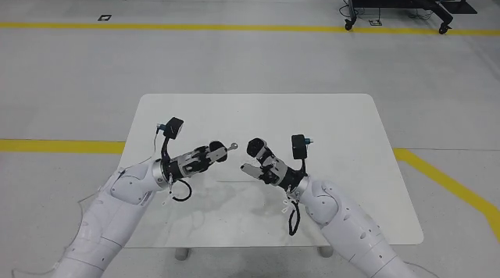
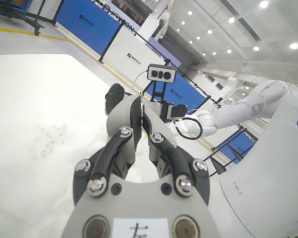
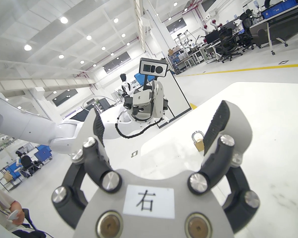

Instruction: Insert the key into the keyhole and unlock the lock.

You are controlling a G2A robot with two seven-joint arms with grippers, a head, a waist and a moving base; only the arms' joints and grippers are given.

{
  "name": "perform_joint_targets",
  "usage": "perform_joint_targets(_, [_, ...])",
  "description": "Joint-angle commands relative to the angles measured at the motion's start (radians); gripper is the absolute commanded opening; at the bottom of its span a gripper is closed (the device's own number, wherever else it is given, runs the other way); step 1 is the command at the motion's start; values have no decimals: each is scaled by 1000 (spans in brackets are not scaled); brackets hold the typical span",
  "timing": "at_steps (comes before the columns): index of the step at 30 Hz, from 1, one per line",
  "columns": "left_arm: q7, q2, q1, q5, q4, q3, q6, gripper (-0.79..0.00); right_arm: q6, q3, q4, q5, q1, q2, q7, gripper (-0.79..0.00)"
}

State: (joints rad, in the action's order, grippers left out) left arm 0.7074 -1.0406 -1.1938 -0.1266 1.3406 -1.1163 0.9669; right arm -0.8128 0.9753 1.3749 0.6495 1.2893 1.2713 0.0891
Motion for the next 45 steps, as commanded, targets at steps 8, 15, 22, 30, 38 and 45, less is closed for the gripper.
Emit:
perform_joint_targets(8, [14,-2,-20,151,68,41,-48,-785,-155,166,116,27,77,-74,-332,0])
perform_joint_targets(15, [163,7,17,104,60,87,-32,-785,-199,124,76,-275,25,-116,-663,0])
perform_joint_targets(22, [182,11,33,117,66,125,-36,-785,-199,87,13,-352,-35,-128,-756,-271])
perform_joint_targets(30, [186,20,52,131,63,160,-40,-785,-199,61,4,-385,-55,-138,-777,-446])
perform_joint_targets(38, [171,24,58,127,56,167,-39,-785,-199,31,0,-431,-70,-150,-793,-529])
perform_joint_targets(45, [153,27,60,142,58,170,-39,-785,-199,8,-8,-444,-84,-157,-793,-570])
